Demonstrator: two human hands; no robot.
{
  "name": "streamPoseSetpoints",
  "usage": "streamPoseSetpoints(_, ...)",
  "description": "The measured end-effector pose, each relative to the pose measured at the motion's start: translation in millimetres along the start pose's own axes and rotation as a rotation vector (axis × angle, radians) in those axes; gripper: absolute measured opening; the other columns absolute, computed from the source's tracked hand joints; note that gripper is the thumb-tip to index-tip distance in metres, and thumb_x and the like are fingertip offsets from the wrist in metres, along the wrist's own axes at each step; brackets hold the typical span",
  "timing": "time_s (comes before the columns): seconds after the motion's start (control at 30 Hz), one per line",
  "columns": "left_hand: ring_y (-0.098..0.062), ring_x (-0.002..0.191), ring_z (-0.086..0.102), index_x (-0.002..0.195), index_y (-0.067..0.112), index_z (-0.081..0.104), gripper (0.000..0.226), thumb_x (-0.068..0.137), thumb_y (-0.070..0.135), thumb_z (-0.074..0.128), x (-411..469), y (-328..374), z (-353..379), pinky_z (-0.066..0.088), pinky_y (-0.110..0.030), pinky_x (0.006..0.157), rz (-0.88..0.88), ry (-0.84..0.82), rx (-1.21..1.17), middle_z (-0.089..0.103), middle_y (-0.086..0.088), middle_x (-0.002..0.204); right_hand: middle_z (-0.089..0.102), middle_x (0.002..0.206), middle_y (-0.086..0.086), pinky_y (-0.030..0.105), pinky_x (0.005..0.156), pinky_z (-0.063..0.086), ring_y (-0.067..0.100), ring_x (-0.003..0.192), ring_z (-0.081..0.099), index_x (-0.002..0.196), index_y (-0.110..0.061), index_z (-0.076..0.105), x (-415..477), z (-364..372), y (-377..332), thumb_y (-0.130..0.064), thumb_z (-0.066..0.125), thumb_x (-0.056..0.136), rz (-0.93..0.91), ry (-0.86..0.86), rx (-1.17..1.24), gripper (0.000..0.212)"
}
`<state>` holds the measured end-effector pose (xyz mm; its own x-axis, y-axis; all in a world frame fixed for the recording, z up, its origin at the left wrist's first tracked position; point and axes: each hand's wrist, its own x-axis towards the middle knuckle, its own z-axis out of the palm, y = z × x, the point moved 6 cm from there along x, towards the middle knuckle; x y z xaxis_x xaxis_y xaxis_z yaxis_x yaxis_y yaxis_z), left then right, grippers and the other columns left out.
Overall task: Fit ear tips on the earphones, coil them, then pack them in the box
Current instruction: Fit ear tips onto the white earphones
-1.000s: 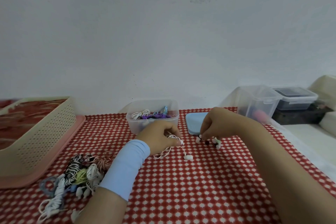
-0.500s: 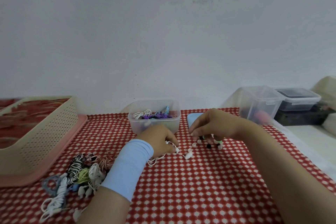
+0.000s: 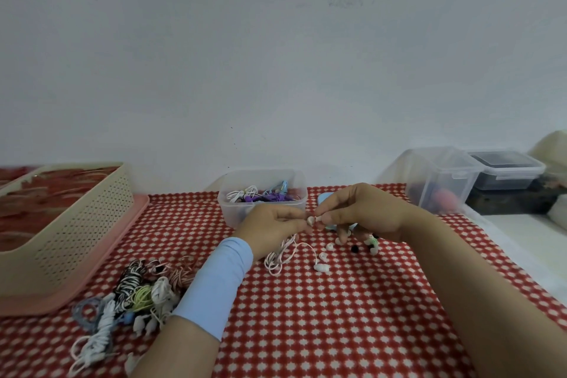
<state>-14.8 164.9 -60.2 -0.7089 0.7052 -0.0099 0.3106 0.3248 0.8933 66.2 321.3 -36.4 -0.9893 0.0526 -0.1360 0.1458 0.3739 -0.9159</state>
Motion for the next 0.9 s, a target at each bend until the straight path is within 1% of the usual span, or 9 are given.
streamPoseSetpoints(0.07, 0.004, 0.094, 0.067, 0.097, 0.029, 0.075, 0.011, 0.092, 0.030, 0.065, -1, 1, 0, 0.045, -0.022, 0.096, 0.004, 0.019, -0.089, 0.076, 0.013, 0.089, 0.074, 0.087, 0.015, 0.019, 0.043, 0.041, 0.016, 0.059, 0.064, 0.104, -0.008, 0.079, 0, 0, -1, -0.011, 0.071, 0.092, -0.007, 0.028, 0.019, 0.015)
streamPoseSetpoints(0.17, -0.004, 0.094, 0.071, 0.101, 0.022, 0.071, 0.011, 0.092, 0.019, 0.067, -1, 1, 2, 0.048, -0.027, 0.100, -0.002, 0.012, -0.239, 0.077, 0.005, 0.091, 0.072, 0.087, 0.016, 0.019, 0.042, 0.040, 0.015, 0.058, 0.063, 0.103, -0.009, 0.079, 0, -2, -2, -0.011, 0.072, 0.090, -0.014, 0.078, 0.059, 0.014)
streamPoseSetpoints(0.3, -0.009, 0.098, 0.071, 0.101, 0.021, 0.071, 0.014, 0.089, 0.014, 0.069, 0, -1, 2, 0.047, -0.037, 0.104, 0.010, 0.016, -0.293, 0.077, 0.001, 0.093, 0.073, 0.089, 0.019, 0.018, 0.042, 0.040, 0.013, 0.054, 0.060, 0.102, -0.011, 0.080, 0, -3, -3, -0.012, 0.074, 0.089, -0.011, 0.123, 0.089, 0.015)
streamPoseSetpoints(0.4, -0.009, 0.098, 0.071, 0.108, 0.022, 0.071, 0.021, 0.088, 0.015, 0.070, 1, -2, 2, 0.047, -0.037, 0.105, 0.003, 0.035, -0.325, 0.077, 0.001, 0.095, 0.075, 0.095, 0.019, 0.018, 0.043, 0.040, 0.012, 0.056, 0.062, 0.100, -0.013, 0.081, -1, -2, -5, -0.015, 0.074, 0.089, -0.011, 0.138, 0.101, 0.014)
streamPoseSetpoints(0.47, -0.007, 0.098, 0.071, 0.111, 0.023, 0.072, 0.024, 0.087, 0.018, 0.071, 2, -3, 2, 0.047, -0.035, 0.105, -0.009, 0.046, -0.325, 0.077, 0.002, 0.095, 0.075, 0.096, 0.016, 0.019, 0.043, 0.039, 0.012, 0.057, 0.063, 0.097, -0.016, 0.082, -1, -2, -6, -0.016, 0.073, 0.089, -0.016, 0.136, 0.118, 0.012)
streamPoseSetpoints(0.53, -0.006, 0.096, 0.071, 0.108, 0.022, 0.074, 0.022, 0.086, 0.018, 0.072, 2, -3, 2, 0.048, -0.033, 0.104, -0.019, 0.056, -0.315, 0.077, 0.003, 0.094, 0.076, 0.092, 0.011, 0.020, 0.044, 0.038, 0.013, 0.058, 0.063, 0.094, -0.018, 0.083, -2, -1, -8, -0.016, 0.073, 0.089, -0.019, 0.132, 0.135, 0.011)
streamPoseSetpoints(0.73, -0.011, 0.097, 0.070, 0.095, 0.028, 0.077, 0.020, 0.078, 0.020, 0.080, 3, -2, 0, 0.051, -0.035, 0.101, -0.019, 0.108, -0.250, 0.077, 0.006, 0.097, 0.077, 0.084, 0.007, 0.017, 0.045, 0.043, 0.013, 0.058, 0.062, 0.101, -0.016, 0.082, -3, 3, -11, -0.016, 0.073, 0.089, -0.020, 0.099, 0.090, 0.015)
streamPoseSetpoints(0.83, -0.012, 0.094, 0.071, 0.098, 0.025, 0.077, 0.021, 0.078, 0.020, 0.080, 4, -3, 0, 0.052, -0.036, 0.100, -0.019, 0.111, -0.256, 0.077, 0.005, 0.095, 0.078, 0.085, 0.008, 0.018, 0.045, 0.044, 0.013, 0.059, 0.062, 0.101, -0.016, 0.083, -3, 3, -11, -0.014, 0.072, 0.090, -0.009, 0.095, 0.097, 0.015)
streamPoseSetpoints(0.9, -0.012, 0.098, 0.071, 0.104, 0.023, 0.077, 0.023, 0.081, 0.022, 0.077, 5, -6, 1, 0.050, -0.037, 0.101, -0.029, 0.073, -0.274, 0.077, 0.003, 0.099, 0.078, 0.091, 0.009, 0.019, 0.046, 0.044, 0.013, 0.060, 0.063, 0.100, -0.018, 0.083, -4, 2, -11, -0.015, 0.073, 0.090, -0.010, 0.089, 0.099, 0.015)
